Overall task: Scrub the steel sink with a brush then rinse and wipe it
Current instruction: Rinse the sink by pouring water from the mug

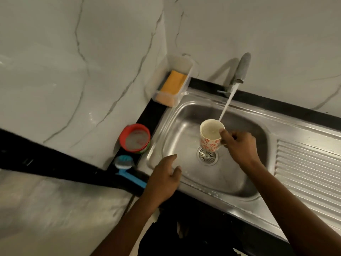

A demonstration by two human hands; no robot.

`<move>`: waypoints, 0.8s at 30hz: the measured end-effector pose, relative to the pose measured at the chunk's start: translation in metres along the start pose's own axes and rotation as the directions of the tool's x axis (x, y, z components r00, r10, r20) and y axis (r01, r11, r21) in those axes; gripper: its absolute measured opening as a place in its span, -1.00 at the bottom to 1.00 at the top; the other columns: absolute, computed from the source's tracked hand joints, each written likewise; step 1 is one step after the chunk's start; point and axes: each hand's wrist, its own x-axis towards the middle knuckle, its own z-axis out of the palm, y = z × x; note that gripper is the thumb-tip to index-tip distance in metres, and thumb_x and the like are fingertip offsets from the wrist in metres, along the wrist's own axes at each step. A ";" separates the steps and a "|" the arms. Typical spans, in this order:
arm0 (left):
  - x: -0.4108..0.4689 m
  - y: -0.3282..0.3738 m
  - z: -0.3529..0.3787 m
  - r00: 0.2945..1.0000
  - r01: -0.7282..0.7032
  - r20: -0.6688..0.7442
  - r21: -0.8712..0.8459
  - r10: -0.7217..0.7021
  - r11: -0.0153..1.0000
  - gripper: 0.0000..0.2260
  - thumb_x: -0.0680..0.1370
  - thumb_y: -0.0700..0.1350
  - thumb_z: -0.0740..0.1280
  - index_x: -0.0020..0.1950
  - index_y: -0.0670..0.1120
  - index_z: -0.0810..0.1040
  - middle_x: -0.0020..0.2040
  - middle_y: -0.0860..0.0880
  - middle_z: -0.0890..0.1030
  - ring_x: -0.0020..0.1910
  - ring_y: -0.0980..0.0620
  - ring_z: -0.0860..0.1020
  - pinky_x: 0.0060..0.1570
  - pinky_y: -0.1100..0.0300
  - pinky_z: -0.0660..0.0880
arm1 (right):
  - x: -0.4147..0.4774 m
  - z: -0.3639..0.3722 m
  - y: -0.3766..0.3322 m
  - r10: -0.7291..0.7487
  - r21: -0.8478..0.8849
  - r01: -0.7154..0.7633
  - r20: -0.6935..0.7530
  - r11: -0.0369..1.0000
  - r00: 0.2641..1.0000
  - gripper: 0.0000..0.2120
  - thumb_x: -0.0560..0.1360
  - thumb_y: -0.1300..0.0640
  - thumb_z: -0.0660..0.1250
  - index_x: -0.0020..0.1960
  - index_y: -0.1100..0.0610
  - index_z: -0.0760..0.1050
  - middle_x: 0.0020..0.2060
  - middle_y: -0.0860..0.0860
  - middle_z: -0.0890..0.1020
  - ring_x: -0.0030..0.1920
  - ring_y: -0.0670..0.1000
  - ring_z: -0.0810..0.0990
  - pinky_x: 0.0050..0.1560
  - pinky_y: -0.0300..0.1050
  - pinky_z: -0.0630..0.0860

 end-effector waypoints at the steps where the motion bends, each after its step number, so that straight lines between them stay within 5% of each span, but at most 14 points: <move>1: -0.003 -0.006 0.003 0.998 0.035 0.053 0.077 -0.039 0.996 -0.45 0.71 0.00 0.27 0.67 -0.08 0.23 0.67 -0.07 0.24 0.62 -0.04 0.26 0.53 0.14 0.26 | -0.004 0.006 -0.002 -0.023 -0.030 0.024 0.033 0.999 0.999 -0.59 0.59 -0.13 0.36 -0.34 0.08 0.63 -0.38 -0.02 0.70 -0.30 -0.01 0.71 -0.15 0.08 0.68; 3: -0.005 -0.015 0.007 0.981 0.110 0.127 0.252 -0.145 0.961 -0.32 0.72 0.04 0.21 0.72 -0.15 -0.04 0.72 -0.15 -0.10 0.70 -0.15 -0.07 0.65 -0.02 0.01 | -0.010 0.021 -0.008 -0.046 -0.087 0.054 0.100 0.995 0.994 -0.60 0.59 -0.11 0.38 -0.32 0.10 0.64 -0.39 -0.01 0.68 -0.33 -0.03 0.67 -0.24 -0.05 0.61; 6: 0.002 -0.029 0.007 0.961 0.169 0.116 0.467 -0.250 0.868 -0.22 0.71 0.12 0.16 0.69 -0.24 -0.20 0.68 -0.27 -0.28 0.67 -0.28 -0.25 0.66 -0.15 -0.12 | -0.016 0.046 -0.018 -0.085 -0.150 0.120 0.221 0.981 0.972 -0.59 0.58 -0.11 0.39 -0.31 0.15 0.61 -0.42 0.06 0.63 -0.34 0.08 0.62 -0.31 -0.04 0.50; 16: 0.029 -0.062 0.016 0.974 0.182 0.003 0.576 -0.225 0.797 -0.16 0.68 0.19 0.09 0.66 -0.27 -0.30 0.63 -0.40 -0.31 0.63 -0.40 -0.32 0.62 -0.26 -0.19 | -0.026 0.109 -0.071 -0.254 -0.300 0.445 0.509 0.844 0.823 -0.60 0.58 -0.13 0.34 -0.29 0.14 0.49 -0.36 0.04 0.55 -0.33 0.04 0.54 -0.36 -0.09 0.41; 24: 0.021 -0.072 0.016 0.959 -0.008 0.232 0.592 -0.162 0.806 -0.26 0.72 0.21 -0.02 0.68 -0.19 -0.28 0.67 -0.23 -0.36 0.65 -0.19 -0.37 0.65 -0.15 -0.22 | -0.013 0.094 -0.052 -0.205 -0.352 0.396 0.471 0.848 0.858 -0.54 0.60 -0.16 0.33 -0.24 0.20 0.59 -0.36 0.07 0.63 -0.33 0.06 0.62 -0.30 0.01 0.56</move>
